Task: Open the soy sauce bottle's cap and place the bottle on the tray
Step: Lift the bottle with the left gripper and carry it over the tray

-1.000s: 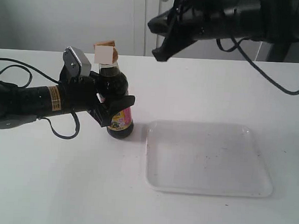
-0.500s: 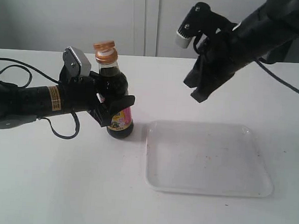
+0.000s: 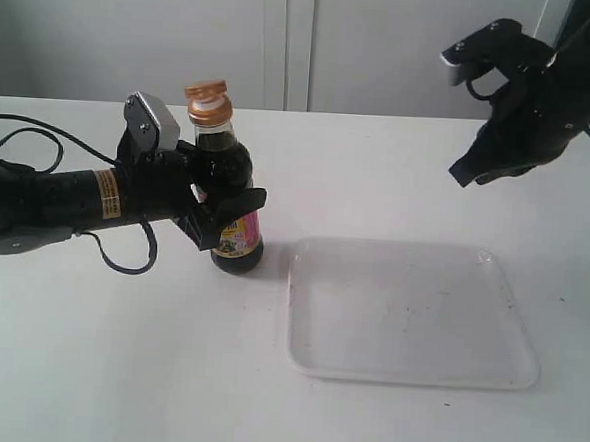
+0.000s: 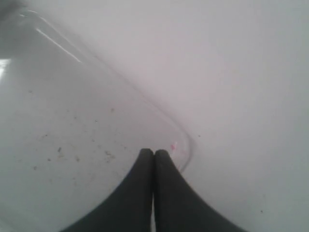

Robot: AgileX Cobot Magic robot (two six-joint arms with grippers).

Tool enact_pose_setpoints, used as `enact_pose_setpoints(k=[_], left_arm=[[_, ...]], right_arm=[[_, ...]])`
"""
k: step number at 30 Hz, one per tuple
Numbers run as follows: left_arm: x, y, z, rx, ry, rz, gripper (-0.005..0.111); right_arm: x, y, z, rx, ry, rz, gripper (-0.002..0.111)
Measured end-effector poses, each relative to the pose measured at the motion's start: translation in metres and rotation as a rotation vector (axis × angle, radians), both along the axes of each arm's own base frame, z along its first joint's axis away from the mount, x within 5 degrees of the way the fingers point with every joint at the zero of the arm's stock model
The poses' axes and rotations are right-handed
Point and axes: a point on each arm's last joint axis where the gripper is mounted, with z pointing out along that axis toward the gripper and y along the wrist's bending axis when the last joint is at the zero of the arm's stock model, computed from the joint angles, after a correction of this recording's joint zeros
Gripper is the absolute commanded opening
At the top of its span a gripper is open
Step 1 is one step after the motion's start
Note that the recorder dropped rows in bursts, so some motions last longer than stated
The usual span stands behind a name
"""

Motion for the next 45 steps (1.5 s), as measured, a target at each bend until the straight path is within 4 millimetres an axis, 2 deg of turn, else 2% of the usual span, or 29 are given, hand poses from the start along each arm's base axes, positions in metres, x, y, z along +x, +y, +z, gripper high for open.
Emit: enact_pose_setpoints(k=[9,25,30,36,41,45], left_arm=[[0.0,0.0,0.0,-0.007,0.009,0.004,0.0],[-0.001,0.002,0.009,0.041,0.027,0.042,0.0],[-0.002,0.006,0.019,0.081,0.031,0.076,0.0],[-0.006,0.008,0.043,0.053,0.025,0.104,0.0],[-0.01,-0.003,0.055,0.035,0.016,0.085,0.0],[-0.019,-0.029,0.063,0.044,-0.002,0.031,0.0]], right_arm=[[-0.002,-0.014,-0.002,-0.083,0.041,-0.199,0.0],[-0.005,-0.015,-0.007,-0.086,0.063,-0.212,0.0],[-0.003,-0.015,-0.006,-0.079,0.038,-0.211,0.0],[-0.001,-0.014,-0.005,-0.069,0.013,-0.21,0.0],[0.0,-0.013,-0.005,-0.047,0.008,-0.215,0.0],[0.001,-0.012,-0.004,-0.041,-0.005,-0.215,0.0]])
